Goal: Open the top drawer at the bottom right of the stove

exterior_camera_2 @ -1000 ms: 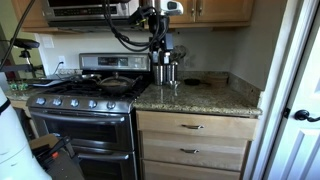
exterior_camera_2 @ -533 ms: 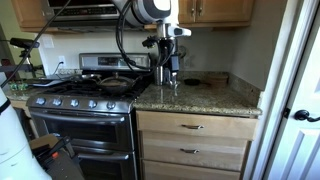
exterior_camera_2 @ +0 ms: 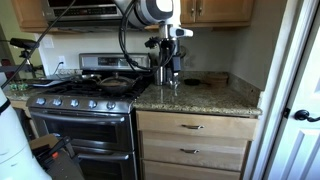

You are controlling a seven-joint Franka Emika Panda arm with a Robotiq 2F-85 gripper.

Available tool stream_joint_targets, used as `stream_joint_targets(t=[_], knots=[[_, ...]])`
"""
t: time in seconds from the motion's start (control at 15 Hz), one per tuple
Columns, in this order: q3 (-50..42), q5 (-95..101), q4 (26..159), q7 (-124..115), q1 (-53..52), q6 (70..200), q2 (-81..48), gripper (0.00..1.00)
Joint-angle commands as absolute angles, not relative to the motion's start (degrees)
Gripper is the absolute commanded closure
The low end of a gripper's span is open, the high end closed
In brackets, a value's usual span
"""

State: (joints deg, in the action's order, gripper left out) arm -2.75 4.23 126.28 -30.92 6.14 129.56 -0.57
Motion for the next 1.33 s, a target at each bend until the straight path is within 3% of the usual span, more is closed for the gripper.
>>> stream_joint_targets(t=[0.0,0.73,1.27], knots=[[-3.6,1.1,125.2,-31.1,5.6,133.9,-4.1,0.0],[-7.3,-9.6,116.4,-28.8,6.3,151.8,-25.5,0.0],[-8.8,-9.6,115.2,-29.3,5.0,150.7,-27.5,0.0]])
